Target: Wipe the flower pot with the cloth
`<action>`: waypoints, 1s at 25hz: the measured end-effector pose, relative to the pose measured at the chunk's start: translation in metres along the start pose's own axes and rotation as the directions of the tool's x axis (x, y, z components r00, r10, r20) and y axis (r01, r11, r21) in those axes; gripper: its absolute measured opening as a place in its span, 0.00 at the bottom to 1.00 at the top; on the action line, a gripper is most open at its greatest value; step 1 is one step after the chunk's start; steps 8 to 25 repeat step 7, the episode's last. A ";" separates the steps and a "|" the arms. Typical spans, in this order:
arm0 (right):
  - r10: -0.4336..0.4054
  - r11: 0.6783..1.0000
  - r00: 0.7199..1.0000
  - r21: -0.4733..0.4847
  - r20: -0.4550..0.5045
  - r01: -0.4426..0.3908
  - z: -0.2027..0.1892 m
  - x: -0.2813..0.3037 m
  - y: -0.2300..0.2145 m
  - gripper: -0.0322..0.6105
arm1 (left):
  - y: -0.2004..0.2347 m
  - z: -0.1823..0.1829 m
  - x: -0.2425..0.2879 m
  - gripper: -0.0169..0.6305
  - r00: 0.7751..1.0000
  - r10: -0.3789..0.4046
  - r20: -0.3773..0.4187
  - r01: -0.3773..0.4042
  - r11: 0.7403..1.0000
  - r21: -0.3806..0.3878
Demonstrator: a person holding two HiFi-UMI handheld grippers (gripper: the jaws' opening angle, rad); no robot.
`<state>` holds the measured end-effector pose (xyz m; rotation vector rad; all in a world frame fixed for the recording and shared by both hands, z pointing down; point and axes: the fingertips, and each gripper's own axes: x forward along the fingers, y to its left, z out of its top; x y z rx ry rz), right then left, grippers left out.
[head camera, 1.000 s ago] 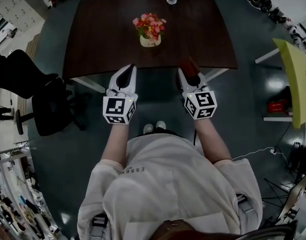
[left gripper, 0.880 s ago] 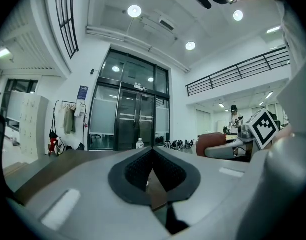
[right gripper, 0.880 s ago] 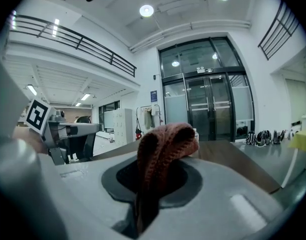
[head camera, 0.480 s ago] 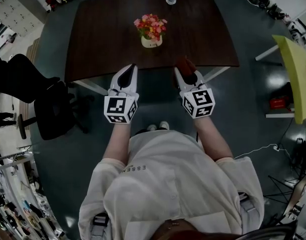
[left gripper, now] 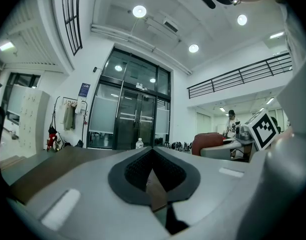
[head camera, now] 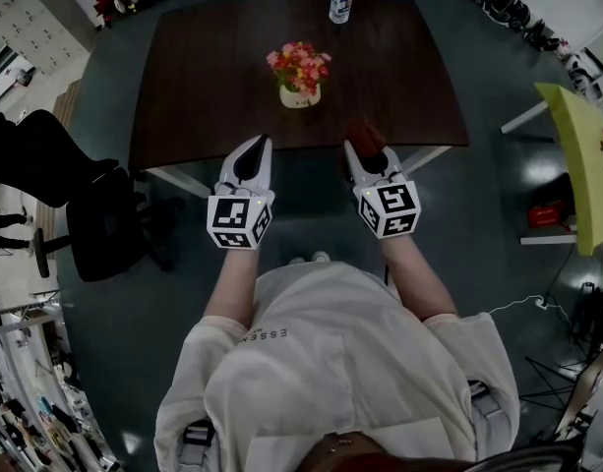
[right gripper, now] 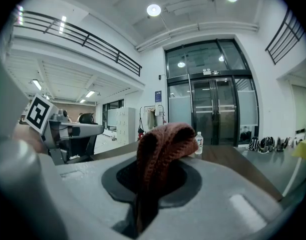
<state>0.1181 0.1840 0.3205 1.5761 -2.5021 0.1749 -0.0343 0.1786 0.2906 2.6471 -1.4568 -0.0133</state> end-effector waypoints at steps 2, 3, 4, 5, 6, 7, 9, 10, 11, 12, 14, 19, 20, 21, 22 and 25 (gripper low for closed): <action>0.002 1.000 1.000 0.000 0.004 -0.002 0.002 0.002 -0.002 0.12 | 0.001 0.001 0.002 0.04 1.000 0.004 0.001 -0.004 1.000 0.001; 0.003 1.000 1.000 0.000 0.007 -0.003 0.003 0.003 -0.003 0.12 | 0.002 0.002 0.004 0.04 1.000 0.007 0.002 -0.007 1.000 0.003; 0.003 1.000 1.000 -0.001 0.010 -0.003 0.004 0.004 -0.004 0.12 | 0.004 0.002 0.005 0.04 1.000 0.011 0.003 -0.011 1.000 0.005; 0.004 1.000 1.000 -0.003 0.012 -0.004 0.004 0.005 -0.005 0.12 | 0.006 0.003 0.006 0.04 1.000 0.015 0.005 -0.015 1.000 0.006; 0.005 1.000 1.000 -0.004 0.014 -0.005 0.005 0.006 -0.005 0.12 | 0.008 0.003 0.006 0.04 1.000 0.020 0.006 -0.020 1.000 0.007; 0.006 1.000 1.000 -0.005 0.016 -0.006 0.005 0.007 -0.006 0.12 | 0.009 0.003 0.006 0.04 1.000 0.024 0.007 -0.024 1.000 0.007; 0.006 1.000 1.000 -0.005 0.016 -0.006 0.005 0.007 -0.006 0.12 | 0.009 0.003 0.006 0.04 1.000 0.024 0.007 -0.024 1.000 0.007; 0.006 1.000 1.000 -0.005 0.016 -0.006 0.005 0.007 -0.006 0.12 | 0.009 0.003 0.006 0.04 1.000 0.024 0.007 -0.024 1.000 0.007; 0.006 1.000 1.000 -0.005 0.016 -0.006 0.005 0.007 -0.006 0.12 | 0.009 0.003 0.006 0.04 1.000 0.024 0.007 -0.024 1.000 0.007; 0.006 1.000 1.000 -0.005 0.016 -0.006 0.005 0.007 -0.006 0.12 | 0.009 0.003 0.006 0.04 1.000 0.024 0.007 -0.024 1.000 0.007; 0.006 1.000 1.000 -0.005 0.016 -0.006 0.005 0.007 -0.006 0.12 | 0.009 0.003 0.006 0.04 1.000 0.024 0.007 -0.024 1.000 0.007; 0.006 1.000 1.000 -0.005 0.016 -0.006 0.005 0.007 -0.006 0.12 | 0.009 0.003 0.006 0.04 1.000 0.024 0.007 -0.024 1.000 0.007; 0.006 1.000 1.000 -0.005 0.016 -0.006 0.005 0.007 -0.006 0.12 | 0.009 0.003 0.006 0.04 1.000 0.024 0.007 -0.024 1.000 0.007; 0.006 1.000 1.000 -0.005 0.016 -0.006 0.005 0.007 -0.006 0.12 | 0.009 0.003 0.006 0.04 1.000 0.024 0.007 -0.024 1.000 0.007; 0.006 1.000 1.000 -0.005 0.016 -0.006 0.005 0.007 -0.006 0.12 | 0.009 0.003 0.006 0.04 1.000 0.024 0.007 -0.024 1.000 0.007; 0.006 1.000 1.000 -0.005 0.016 -0.006 0.005 0.007 -0.006 0.12 | 0.009 0.003 0.006 0.04 1.000 0.024 0.007 -0.024 1.000 0.007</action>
